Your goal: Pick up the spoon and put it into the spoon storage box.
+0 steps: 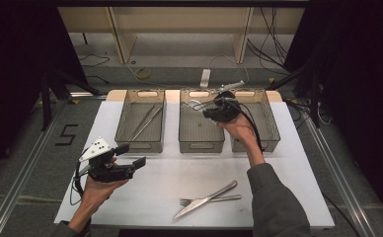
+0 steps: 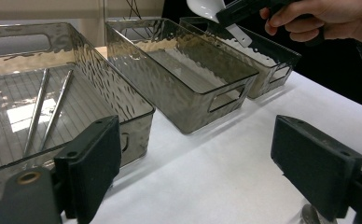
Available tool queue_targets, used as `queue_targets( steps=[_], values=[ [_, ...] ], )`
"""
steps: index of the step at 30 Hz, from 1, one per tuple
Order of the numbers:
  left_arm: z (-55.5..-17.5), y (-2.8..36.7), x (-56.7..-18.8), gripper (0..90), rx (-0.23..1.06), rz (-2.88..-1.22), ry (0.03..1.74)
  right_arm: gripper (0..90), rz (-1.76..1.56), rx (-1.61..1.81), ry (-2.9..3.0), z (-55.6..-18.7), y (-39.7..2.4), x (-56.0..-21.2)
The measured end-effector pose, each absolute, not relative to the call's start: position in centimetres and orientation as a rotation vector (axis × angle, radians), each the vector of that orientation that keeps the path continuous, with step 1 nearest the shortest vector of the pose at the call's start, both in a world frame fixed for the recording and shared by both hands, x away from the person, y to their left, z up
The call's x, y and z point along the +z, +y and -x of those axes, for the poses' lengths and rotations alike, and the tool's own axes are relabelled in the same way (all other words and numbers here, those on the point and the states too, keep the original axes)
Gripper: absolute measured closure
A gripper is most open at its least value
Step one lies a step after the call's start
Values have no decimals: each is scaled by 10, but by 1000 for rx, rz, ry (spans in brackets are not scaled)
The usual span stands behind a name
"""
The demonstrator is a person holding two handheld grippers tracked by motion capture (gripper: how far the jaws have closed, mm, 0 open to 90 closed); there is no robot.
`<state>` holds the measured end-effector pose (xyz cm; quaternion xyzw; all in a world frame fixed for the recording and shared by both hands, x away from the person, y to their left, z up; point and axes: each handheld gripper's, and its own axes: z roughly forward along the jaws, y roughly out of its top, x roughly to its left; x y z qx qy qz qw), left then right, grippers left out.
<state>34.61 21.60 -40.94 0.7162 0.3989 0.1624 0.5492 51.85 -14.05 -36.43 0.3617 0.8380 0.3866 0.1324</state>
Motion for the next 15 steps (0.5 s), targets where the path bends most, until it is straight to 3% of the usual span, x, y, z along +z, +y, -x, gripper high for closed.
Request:
queue_targets(
  steps=[15],
  values=[
    [-346, 217, -409, 157, 393, -1688, 941, 851, -1104, 1081, 2428, -528, -127, -385]
  ],
)
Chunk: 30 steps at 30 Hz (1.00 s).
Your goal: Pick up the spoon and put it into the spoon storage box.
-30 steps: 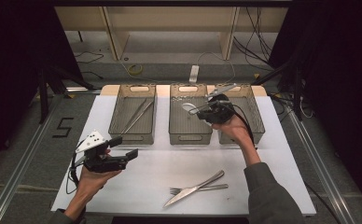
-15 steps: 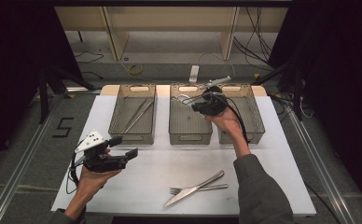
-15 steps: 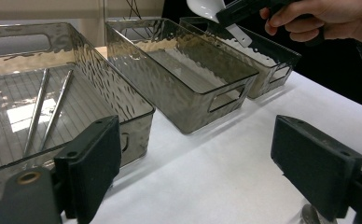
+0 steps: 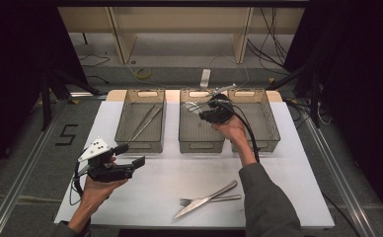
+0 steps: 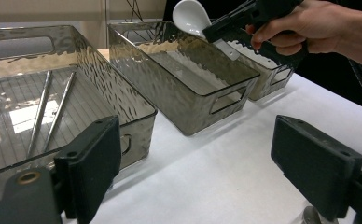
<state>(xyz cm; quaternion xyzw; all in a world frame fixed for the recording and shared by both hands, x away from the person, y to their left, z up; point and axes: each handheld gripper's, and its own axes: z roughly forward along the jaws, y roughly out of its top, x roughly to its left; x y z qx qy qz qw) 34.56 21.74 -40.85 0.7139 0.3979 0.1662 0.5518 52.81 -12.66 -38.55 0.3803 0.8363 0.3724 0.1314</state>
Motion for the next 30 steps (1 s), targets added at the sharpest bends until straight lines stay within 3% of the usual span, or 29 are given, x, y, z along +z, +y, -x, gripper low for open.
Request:
queue_targets(
  steps=[30],
  values=[
    [-346, 217, -409, 156, 394, -1688, 940, 850, -1211, 1042, 2416, -537, -116, -408]
  ],
)
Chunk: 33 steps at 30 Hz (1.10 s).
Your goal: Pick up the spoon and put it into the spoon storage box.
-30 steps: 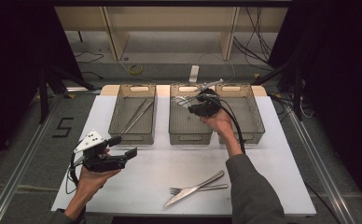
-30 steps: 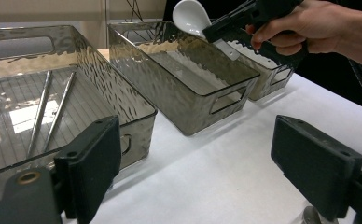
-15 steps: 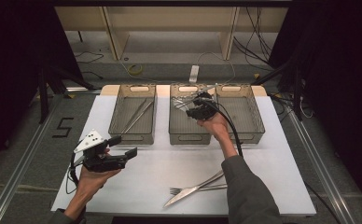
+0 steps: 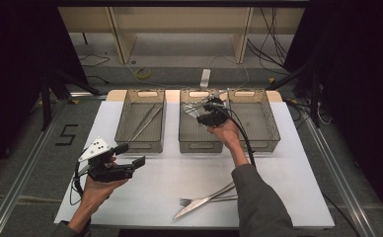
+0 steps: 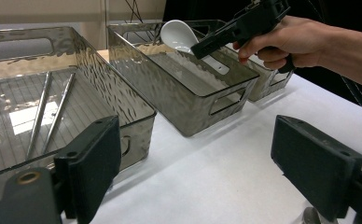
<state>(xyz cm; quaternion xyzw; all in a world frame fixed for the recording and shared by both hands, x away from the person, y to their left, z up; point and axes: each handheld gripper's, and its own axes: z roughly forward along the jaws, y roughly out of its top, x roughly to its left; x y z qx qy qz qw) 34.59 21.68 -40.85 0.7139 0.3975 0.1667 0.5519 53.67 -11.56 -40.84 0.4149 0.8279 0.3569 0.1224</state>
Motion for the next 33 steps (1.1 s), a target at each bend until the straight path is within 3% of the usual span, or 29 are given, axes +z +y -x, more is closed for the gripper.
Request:
queue_targets(
  steps=[16, 29, 33],
  values=[
    [-346, 217, -409, 157, 395, -1689, 942, 815, -1287, 1033, 2417, -540, -115, -415],
    [-346, 216, -409, 157, 396, -1690, 945, 646, -1120, 1113, 2470, -522, -125, -389],
    [-346, 216, -409, 157, 397, -1692, 943, 557, -1058, 1125, 2509, -513, -126, -380]
  ],
)
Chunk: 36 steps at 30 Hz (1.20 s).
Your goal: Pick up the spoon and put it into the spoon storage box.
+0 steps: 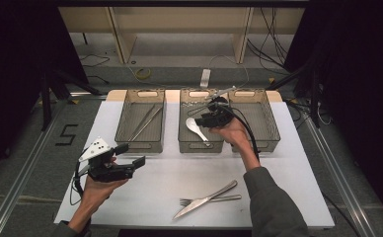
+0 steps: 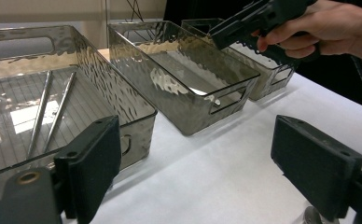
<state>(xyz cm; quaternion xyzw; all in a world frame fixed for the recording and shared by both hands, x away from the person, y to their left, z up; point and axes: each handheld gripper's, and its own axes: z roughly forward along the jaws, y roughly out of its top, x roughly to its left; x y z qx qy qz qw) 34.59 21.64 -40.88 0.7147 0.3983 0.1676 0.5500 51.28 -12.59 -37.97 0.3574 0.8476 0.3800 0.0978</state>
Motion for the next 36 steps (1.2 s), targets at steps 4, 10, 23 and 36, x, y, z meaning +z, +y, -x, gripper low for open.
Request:
queue_targets(
  steps=[4, 10, 23, 36],
  values=[
    [-346, 217, -409, 157, 399, -1692, 942, 499, -978, 1149, 2549, -498, -126, -372],
    [-346, 216, -409, 157, 400, -1690, 945, 421, -821, 1113, 2645, -469, -129, -367],
    [-346, 217, -409, 157, 403, -1693, 944, 385, -668, 1028, 2788, -418, -145, -384],
    [-346, 216, -409, 156, 404, -1697, 941, 367, -574, 933, 2884, -386, -150, -410]
  ],
)
